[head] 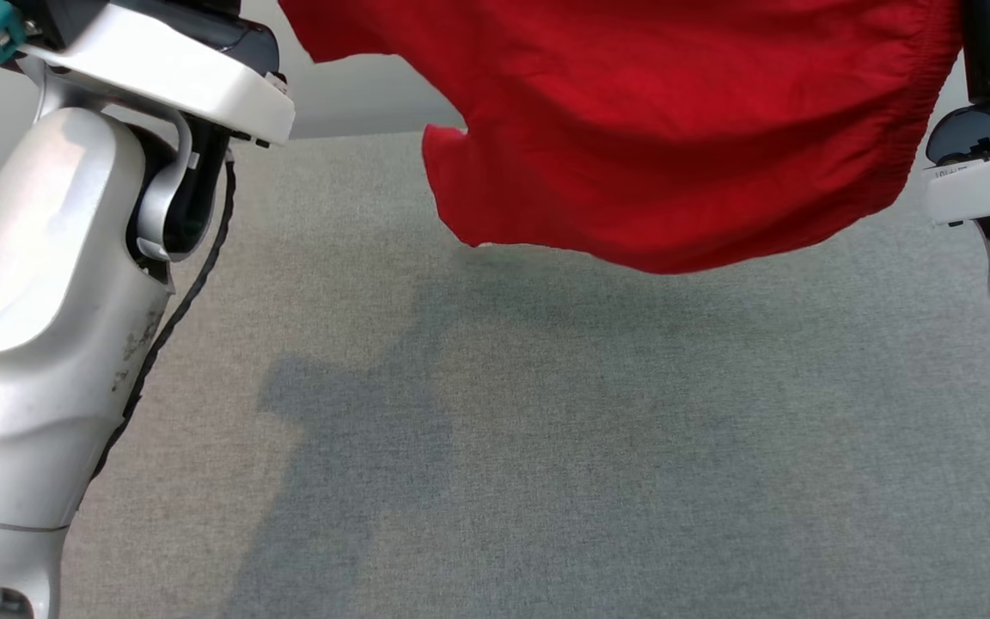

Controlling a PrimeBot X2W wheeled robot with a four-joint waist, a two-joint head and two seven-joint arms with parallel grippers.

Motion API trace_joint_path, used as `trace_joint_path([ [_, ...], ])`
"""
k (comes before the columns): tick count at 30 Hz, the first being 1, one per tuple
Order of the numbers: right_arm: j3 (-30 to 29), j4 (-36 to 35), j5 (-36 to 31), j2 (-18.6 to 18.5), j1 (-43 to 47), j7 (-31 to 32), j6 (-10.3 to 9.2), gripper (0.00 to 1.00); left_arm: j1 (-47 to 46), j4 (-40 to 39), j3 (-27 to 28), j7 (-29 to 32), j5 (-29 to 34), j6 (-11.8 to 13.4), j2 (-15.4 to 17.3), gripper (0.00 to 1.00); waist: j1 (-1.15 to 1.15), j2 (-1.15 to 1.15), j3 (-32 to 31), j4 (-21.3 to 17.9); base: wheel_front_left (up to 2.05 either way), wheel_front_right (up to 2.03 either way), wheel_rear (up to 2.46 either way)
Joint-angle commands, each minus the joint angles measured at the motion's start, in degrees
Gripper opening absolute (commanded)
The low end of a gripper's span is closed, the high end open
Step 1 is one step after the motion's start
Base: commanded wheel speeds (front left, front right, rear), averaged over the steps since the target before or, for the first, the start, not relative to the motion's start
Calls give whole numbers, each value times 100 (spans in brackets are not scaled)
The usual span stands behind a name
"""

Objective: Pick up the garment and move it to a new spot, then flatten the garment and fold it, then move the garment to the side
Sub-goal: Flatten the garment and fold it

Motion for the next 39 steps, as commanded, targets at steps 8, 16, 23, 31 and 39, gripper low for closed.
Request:
trace_joint_path([
  [8,-72,1,-31,49,38,217,9,0,218,-468,97,190,-160,235,95,0,0,0,-94,-70,0,0,0],
  [16,-107,154,77,98,-289,378,9,0,-129,-484,84,199,-169,197,-5,0,0,0,421,-51,0,0,0],
  [23,97,609,254,181,-1124,381,9,0,-954,38,66,68,-25,-26,-184,0,0,0,898,-72,0,0,0],
  [31,607,1901,403,508,-2678,-328,10,0,-2264,1468,140,-107,50,-393,-535,0,0,0,1370,-101,0,0,0],
  [39,1207,3415,665,917,-3538,-941,10,0,-2911,3052,204,-197,69,-731,-901,0,0,0,1588,-90,0,0,0],
])
